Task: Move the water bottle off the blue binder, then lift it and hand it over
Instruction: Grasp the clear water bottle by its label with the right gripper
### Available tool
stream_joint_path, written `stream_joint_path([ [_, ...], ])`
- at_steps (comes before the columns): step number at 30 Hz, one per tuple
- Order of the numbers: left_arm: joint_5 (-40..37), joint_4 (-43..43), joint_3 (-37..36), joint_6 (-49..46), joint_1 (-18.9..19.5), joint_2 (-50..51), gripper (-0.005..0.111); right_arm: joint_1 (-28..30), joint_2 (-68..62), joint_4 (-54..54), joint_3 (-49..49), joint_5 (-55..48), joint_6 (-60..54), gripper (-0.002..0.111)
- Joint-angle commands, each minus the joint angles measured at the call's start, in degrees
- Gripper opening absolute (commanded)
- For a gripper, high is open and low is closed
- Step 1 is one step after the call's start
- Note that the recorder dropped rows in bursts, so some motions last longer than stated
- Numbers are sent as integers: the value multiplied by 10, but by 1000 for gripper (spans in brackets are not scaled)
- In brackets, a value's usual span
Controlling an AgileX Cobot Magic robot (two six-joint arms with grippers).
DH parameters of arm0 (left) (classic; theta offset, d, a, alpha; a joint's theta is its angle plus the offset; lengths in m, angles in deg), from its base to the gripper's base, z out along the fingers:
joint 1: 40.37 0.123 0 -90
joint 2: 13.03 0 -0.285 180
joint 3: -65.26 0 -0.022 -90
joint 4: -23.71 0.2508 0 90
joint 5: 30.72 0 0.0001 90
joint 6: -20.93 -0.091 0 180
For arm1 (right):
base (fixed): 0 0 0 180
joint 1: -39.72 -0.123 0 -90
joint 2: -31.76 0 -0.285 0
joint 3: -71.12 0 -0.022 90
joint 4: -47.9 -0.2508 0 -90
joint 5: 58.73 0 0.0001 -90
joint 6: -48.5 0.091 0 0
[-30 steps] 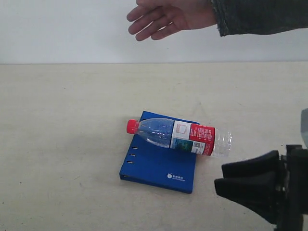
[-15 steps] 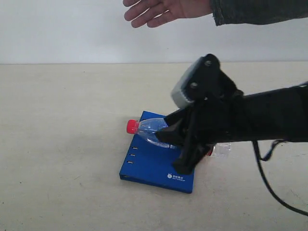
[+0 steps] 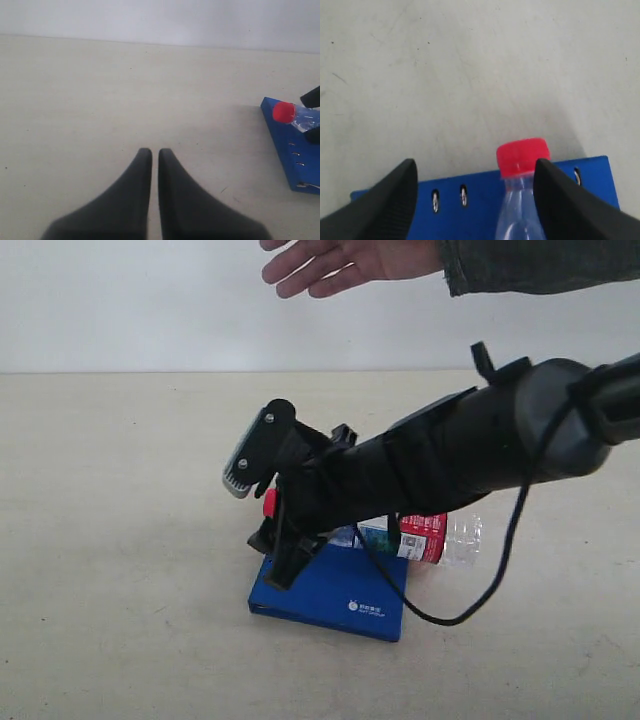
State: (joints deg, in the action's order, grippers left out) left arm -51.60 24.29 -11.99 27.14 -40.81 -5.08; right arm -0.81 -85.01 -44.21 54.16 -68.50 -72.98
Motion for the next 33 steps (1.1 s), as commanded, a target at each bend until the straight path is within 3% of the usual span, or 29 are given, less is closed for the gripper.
stream_joint_path([
  [1,6,2,0,-2,-2,-2,5,-7,-37,4,48,29,-5,59],
  [8,6,2,0,-2,-2,-2,5,-7,-64,1,72,129,-5,59],
  [13,6,2,0,-2,-2,-2,5,-7,-56,-5,72,110,14,59],
  [21,6,2,0,-2,-2,-2,5,-7,-55,-5,72,98,48,16],
  [27,6,2,0,-2,-2,-2,5,-7,-34,-5,72,108,56,-1],
  [33,6,2,0,-2,-2,-2,5,-7,49,-8,71,171,108,0],
])
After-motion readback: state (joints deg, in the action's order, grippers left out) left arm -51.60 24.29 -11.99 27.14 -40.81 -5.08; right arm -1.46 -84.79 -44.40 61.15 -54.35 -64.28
